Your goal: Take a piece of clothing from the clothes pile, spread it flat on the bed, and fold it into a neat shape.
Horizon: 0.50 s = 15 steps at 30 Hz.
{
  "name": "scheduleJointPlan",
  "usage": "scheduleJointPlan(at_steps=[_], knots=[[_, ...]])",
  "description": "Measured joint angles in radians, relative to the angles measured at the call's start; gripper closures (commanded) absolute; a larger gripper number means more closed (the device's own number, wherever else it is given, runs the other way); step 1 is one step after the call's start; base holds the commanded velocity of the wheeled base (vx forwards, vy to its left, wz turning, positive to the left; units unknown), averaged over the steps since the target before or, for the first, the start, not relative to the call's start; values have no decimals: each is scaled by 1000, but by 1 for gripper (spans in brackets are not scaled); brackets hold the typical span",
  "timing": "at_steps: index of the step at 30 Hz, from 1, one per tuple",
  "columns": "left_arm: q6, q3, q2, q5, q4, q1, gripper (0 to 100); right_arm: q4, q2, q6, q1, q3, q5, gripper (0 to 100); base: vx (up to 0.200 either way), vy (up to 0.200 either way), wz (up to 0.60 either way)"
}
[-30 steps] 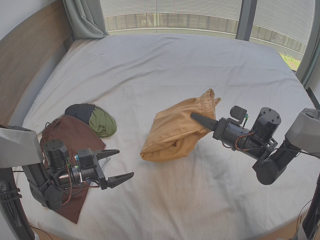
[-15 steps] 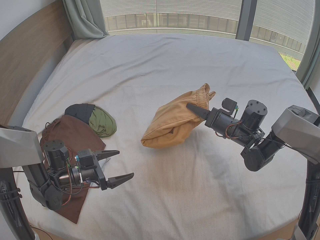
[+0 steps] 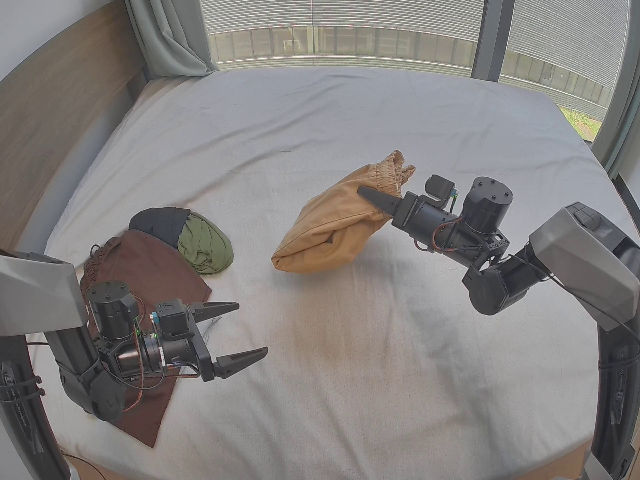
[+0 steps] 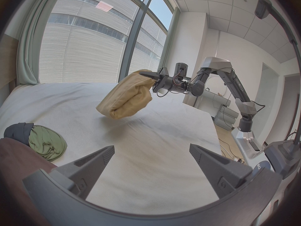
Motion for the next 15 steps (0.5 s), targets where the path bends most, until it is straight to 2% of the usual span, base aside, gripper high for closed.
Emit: scheduleJointPlan(at_steps=[15], knots=[[0,0,4,0,1,0,0,106,106,1,-5,-190,0,100,0,0,0]])
